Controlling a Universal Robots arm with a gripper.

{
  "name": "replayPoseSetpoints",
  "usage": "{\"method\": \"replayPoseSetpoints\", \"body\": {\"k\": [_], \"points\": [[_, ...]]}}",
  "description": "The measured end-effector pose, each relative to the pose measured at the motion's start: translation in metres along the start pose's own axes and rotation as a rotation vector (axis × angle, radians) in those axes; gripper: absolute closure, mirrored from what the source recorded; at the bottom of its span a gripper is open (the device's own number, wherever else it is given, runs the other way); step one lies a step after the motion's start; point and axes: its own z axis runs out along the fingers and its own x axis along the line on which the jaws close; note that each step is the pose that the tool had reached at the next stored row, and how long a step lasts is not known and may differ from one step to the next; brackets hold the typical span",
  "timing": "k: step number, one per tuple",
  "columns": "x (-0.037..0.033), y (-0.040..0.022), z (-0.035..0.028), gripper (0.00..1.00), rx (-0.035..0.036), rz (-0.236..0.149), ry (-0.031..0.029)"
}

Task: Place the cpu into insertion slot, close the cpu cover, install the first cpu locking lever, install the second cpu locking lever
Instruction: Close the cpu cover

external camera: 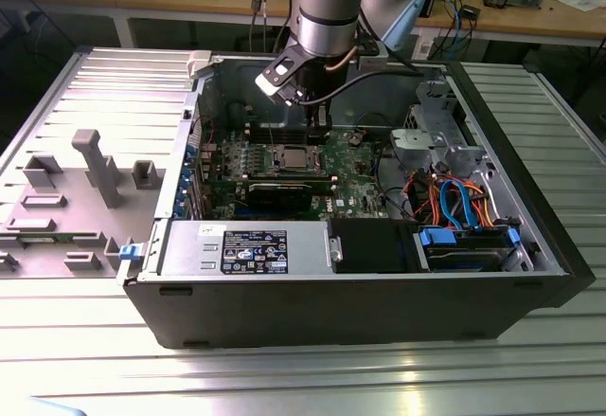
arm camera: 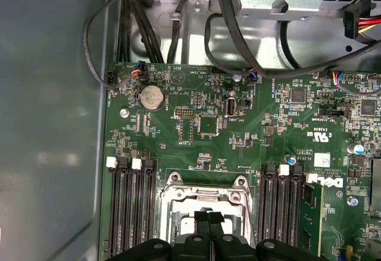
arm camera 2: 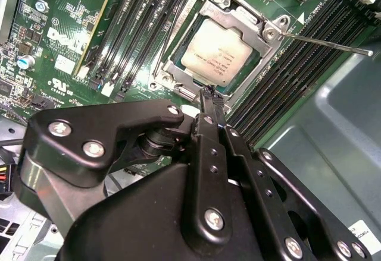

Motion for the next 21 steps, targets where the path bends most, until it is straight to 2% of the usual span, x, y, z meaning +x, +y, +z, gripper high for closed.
{"method": "replayPoseSetpoints", "body": {"k": [11, 14, 16, 19, 20, 21], "points": [[0.0, -0.0003, 0.0004, 0.89, -0.0001, -0.002, 0.0003], [0.0, -0.0014, 0.0027, 0.89, 0.0002, -0.028, 0.0023], [0.0002, -0.0039, 0.0044, 0.89, 0.0003, -0.036, 0.0034], [0.0005, -0.0114, 0.0071, 0.89, 0.0002, -0.04, 0.0045], [0.0008, -0.0184, 0.009, 0.89, 0.0004, -0.04, 0.0046], [0.001, -0.0217, 0.0098, 0.89, 0.0003, -0.04, 0.0046]]}}
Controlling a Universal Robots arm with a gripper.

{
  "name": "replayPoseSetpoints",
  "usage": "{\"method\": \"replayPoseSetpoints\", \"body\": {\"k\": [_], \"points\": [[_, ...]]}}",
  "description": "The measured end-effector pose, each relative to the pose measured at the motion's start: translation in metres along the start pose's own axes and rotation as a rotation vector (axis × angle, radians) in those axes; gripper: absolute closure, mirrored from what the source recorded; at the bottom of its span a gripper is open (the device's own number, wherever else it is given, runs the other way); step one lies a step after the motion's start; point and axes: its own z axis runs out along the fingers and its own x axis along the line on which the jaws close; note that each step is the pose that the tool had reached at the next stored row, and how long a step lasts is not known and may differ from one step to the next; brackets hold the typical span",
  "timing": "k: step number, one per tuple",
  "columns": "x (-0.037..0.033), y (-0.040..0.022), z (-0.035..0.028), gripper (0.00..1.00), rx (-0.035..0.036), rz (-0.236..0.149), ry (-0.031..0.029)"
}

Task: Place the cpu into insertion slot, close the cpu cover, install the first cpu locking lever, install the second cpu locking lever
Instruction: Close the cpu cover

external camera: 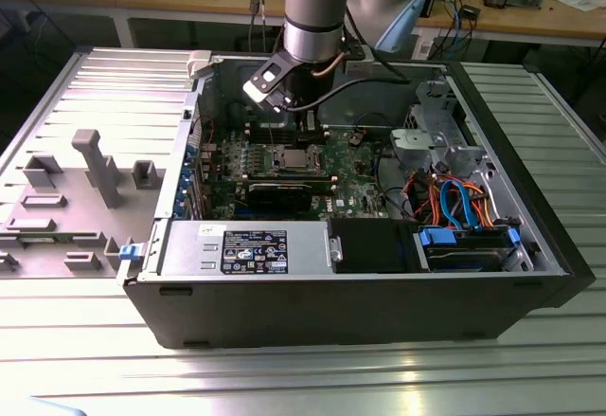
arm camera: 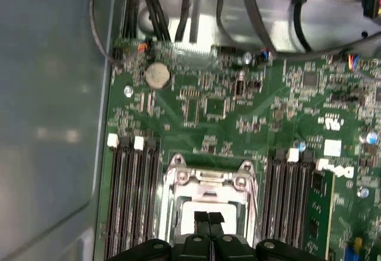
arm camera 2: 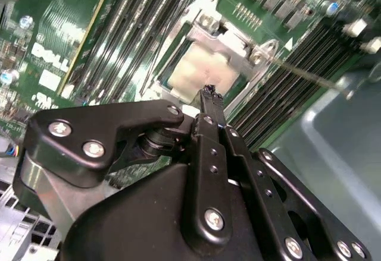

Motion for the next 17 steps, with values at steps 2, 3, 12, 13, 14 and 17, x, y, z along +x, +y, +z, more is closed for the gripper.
{"method": "replayPoseSetpoints", "body": {"k": [2, 3, 12, 13, 14, 17], "points": [[0.0008, -0.0084, 0.0021, 0.89, -0.0001, 0.0, 0.0002], [0.0011, -0.0116, 0.0029, 0.89, -0.0002, 0.0, 0.0003], [0.0015, -0.0263, 0.0201, 0.89, -0.0001, 0.0, 0.0003], [0.0015, -0.0263, 0.0214, 0.89, -0.0002, 0.0, 0.0003], [0.0014, -0.0265, 0.0235, 0.89, 0.0002, 0.0, -0.0002], [0.0014, -0.0266, 0.0245, 0.89, 0.0003, 0.0, -0.0003]]}}
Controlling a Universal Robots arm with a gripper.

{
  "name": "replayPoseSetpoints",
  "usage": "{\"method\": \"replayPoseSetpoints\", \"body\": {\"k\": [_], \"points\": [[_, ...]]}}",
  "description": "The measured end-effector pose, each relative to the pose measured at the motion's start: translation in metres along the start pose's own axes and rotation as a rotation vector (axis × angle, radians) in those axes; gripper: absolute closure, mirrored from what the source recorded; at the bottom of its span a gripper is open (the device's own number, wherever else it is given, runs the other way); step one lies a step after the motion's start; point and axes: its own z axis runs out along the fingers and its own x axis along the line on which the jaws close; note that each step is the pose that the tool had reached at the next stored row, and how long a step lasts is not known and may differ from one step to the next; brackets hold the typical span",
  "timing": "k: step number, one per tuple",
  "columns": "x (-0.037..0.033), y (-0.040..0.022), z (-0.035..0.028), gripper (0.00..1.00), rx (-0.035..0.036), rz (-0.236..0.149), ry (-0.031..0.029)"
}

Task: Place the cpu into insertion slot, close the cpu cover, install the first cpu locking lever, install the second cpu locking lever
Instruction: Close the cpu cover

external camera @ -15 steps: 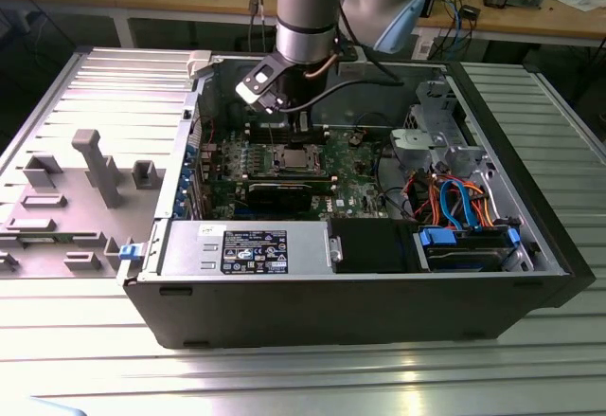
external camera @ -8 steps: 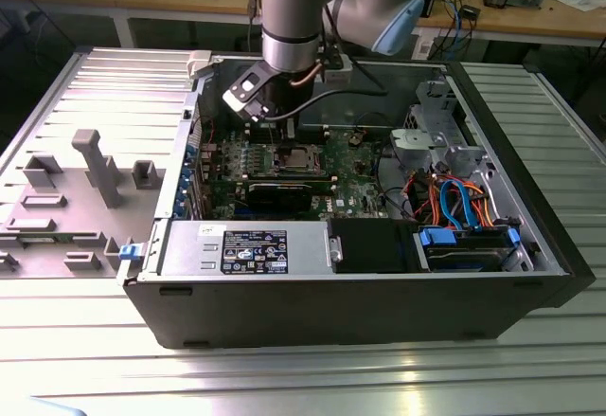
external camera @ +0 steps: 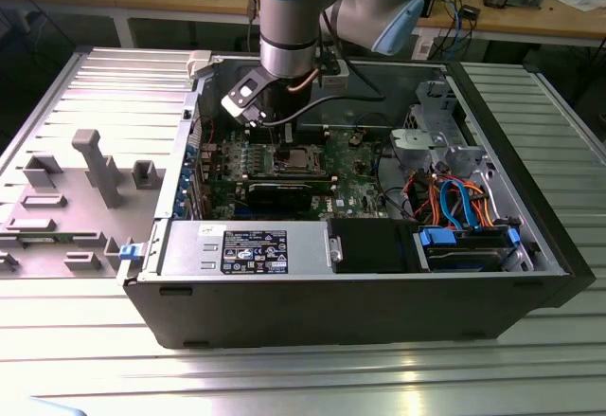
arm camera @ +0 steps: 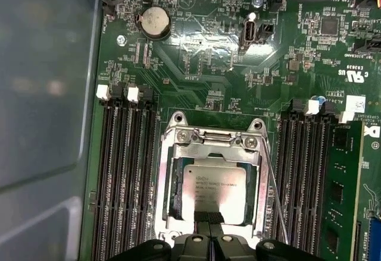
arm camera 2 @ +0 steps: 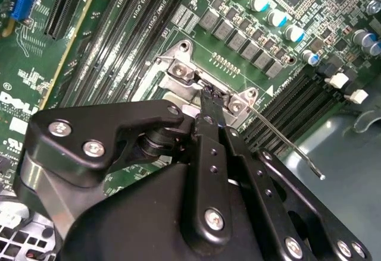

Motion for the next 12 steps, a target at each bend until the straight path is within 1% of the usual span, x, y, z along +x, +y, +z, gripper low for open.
{"method": "replayPoseSetpoints", "body": {"k": [1, 2, 4, 6, 10, 12], "points": [[0.0001, 0.0001, -0.0001, 0.89, -0.0005, 0.0, 0.0006], [0.0003, 0.0002, -0.0019, 0.89, -0.0014, 0.0, 0.0012], [0.0002, 0.0001, -0.0043, 0.89, -0.0003, 0.0, -0.002], [0.0004, 0.0001, -0.0056, 0.89, -0.0002, 0.0, -0.0036], [0.0007, -0.0028, -0.0051, 0.89, -0.0001, 0.0, -0.0041], [0.0007, -0.0034, -0.0027, 0.89, 0.0, 0.0, -0.0042]]}}
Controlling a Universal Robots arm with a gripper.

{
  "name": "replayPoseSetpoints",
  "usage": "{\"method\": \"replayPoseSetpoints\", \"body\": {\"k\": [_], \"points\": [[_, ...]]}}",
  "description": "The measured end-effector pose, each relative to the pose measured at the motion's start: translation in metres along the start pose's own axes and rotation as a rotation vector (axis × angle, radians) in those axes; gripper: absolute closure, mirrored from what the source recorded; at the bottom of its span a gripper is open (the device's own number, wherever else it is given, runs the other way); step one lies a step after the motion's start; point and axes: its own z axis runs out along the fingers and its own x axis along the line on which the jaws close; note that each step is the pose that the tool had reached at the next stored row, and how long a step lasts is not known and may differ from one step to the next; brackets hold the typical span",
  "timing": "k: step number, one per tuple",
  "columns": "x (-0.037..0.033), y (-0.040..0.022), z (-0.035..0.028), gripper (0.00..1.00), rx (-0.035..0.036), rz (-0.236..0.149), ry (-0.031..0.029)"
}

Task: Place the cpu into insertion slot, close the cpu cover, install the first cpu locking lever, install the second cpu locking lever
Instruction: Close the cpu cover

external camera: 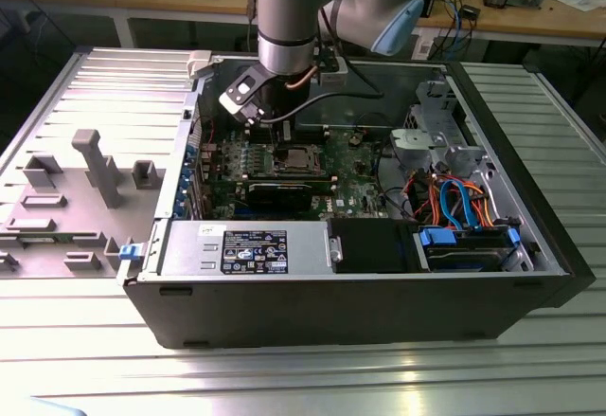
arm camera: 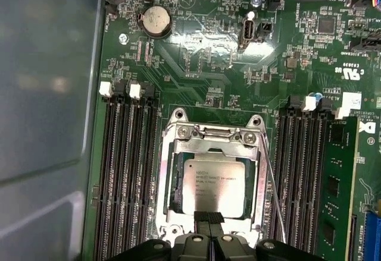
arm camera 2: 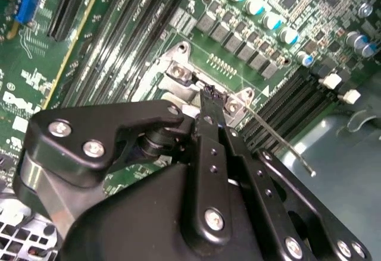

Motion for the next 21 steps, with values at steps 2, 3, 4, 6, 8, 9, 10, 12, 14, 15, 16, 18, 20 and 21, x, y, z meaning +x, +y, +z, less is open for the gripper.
{"method": "replayPoseSetpoints", "body": {"k": [2, 3, 4, 6, 8, 9, 10, 12, 14, 15, 16, 18, 20, 21], "points": [[-0.0002, -0.0003, 0.0035, 0.89, 0.0008, 0.0, -0.0009], [-0.0001, -0.0003, 0.0037, 0.89, 0.0006, 0.0, -0.0006], [0.0, -0.0002, 0.0037, 0.89, 0.0001, 0.0, -0.0001], [0.0003, 0.0, 0.0017, 0.89, -0.0015, 0.0, 0.0018], [0.0001, -0.0002, -0.0011, 0.89, -0.0001, 0.0, 0.0001], [0.0002, -0.0001, -0.0012, 0.89, -0.0002, 0.0, 0.0], [0.0002, 0.0, -0.0012, 0.89, -0.0003, 0.0, 0.0], [0.0001, 0.0015, -0.0014, 0.89, 0.0001, 0.0, -0.0004], [0.0, 0.0033, -0.0011, 0.89, -0.0001, 0.0, -0.0003], [0.0001, 0.0034, -0.0005, 0.89, -0.0002, 0.0, -0.0001], [0.0001, 0.0034, 0.0006, 0.89, -0.0001, 0.0, -0.0003], [0.0001, 0.0034, 0.0015, 0.89, 0.0002, 0.0, -0.0006], [0.0002, 0.0034, 0.0015, 0.89, 0.0, 0.0, -0.0003], [0.0002, 0.0034, 0.0005, 0.89, -0.0002, 0.0, -0.0003]]}}
